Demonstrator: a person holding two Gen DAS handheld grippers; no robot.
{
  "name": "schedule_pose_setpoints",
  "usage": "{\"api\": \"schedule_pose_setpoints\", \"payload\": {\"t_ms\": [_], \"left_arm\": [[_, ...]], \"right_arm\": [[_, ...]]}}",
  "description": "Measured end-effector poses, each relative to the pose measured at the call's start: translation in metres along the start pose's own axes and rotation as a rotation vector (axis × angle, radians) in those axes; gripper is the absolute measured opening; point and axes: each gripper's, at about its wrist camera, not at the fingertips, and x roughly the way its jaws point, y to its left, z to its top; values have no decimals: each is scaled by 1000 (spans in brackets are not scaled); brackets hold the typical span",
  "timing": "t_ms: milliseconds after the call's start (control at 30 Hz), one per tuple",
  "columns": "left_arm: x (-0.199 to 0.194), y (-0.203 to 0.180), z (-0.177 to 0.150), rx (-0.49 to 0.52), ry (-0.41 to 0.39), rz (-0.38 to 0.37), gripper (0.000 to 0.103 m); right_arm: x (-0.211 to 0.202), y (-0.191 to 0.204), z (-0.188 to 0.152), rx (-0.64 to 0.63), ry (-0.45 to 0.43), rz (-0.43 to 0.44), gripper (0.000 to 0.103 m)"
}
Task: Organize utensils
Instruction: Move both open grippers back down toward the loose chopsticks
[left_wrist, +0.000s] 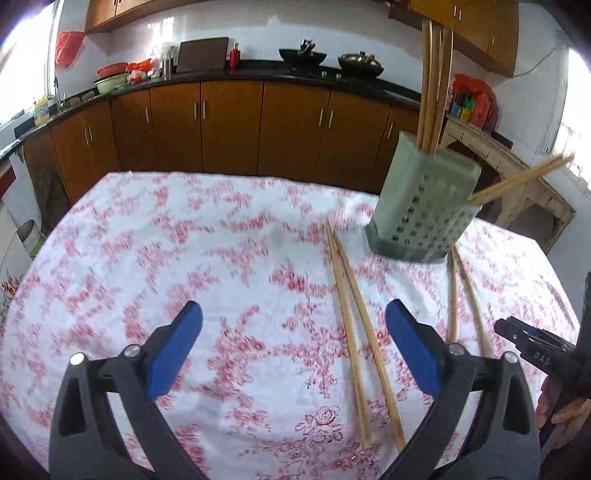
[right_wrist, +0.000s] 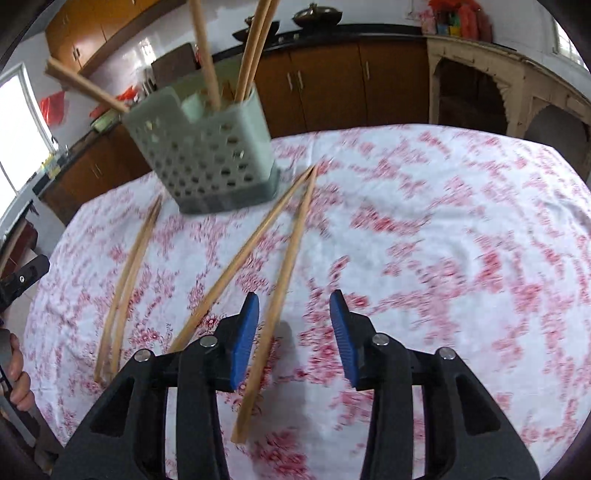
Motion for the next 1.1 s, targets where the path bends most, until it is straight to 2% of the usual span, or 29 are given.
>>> {"api": "schedule_pose_setpoints", "payload": {"t_ms": [67, 200, 267, 333, 467, 533, 633, 733, 833, 1000, 1100], "left_arm": [[8, -2, -8, -2, 18, -17, 99], [19, -6, -21, 11, 52, 3, 99], [22, -9, -28, 34, 56, -24, 99], [23, -11, -33, 44, 55, -36, 99], [23, -18, -40, 79, 41, -26, 99], [22, -27, -43, 119, 35, -14, 98], [24, -36, -43, 152, 44, -11, 86], [31, -37, -43, 126, 83, -29, 75], [39, -37, -45, 112, 113, -26, 62], [42, -43, -49, 135, 122, -28, 52], [48, -48, -52, 153, 137, 3, 36]], "right_arm": [[6, 3, -3, -8, 8, -10, 39], [15, 11, -5, -27, 28, -21, 36], [14, 14, -7, -49, 20, -43, 34], [14, 16, -8, -64, 15, -65, 29], [14, 15, -10, -80, -4, -115, 10], [13, 12, -11, -80, -9, -122, 9], [11, 2, -8, -50, -11, -141, 8], [7, -22, -3, 24, -25, -202, 8], [2, -44, -1, 74, -28, -227, 8], [1, -52, -1, 69, -31, -238, 8], [1, -49, -2, 52, -38, -257, 8]]}}
